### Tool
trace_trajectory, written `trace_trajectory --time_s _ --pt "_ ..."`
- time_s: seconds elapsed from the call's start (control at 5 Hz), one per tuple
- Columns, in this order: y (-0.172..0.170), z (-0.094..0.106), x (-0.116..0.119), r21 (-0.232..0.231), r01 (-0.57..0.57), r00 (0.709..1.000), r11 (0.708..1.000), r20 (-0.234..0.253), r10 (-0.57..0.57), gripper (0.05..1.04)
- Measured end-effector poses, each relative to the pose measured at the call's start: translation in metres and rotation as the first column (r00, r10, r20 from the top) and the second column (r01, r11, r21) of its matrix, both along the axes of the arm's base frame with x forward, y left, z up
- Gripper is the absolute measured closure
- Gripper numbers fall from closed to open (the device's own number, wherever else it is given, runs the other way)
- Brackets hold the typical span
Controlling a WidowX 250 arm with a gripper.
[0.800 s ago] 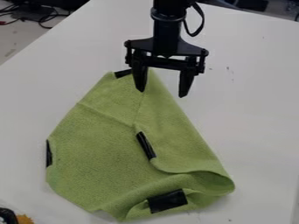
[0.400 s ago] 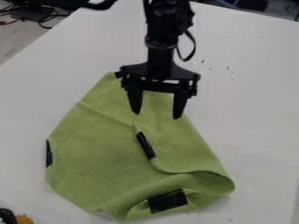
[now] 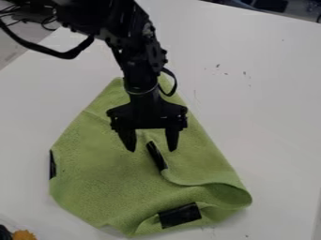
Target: Unfold the cloth from left to right
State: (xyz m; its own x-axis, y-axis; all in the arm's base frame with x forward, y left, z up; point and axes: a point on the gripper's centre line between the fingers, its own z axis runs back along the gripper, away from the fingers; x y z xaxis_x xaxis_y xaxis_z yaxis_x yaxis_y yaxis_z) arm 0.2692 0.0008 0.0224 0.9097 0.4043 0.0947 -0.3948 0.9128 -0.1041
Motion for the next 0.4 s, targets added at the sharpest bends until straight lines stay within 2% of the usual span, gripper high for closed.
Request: trace_trajectory --time_s 0.2,0.4 --pt "0.0044 -0.0155 0.0048 -0.039 0.021 1.000 0.999 -0.011 -0.021 0.083" --pt "0.0057 -0.0145 0.0069 -0.024 0.029 0.999 0.999 -0.024 -0.029 0.083"
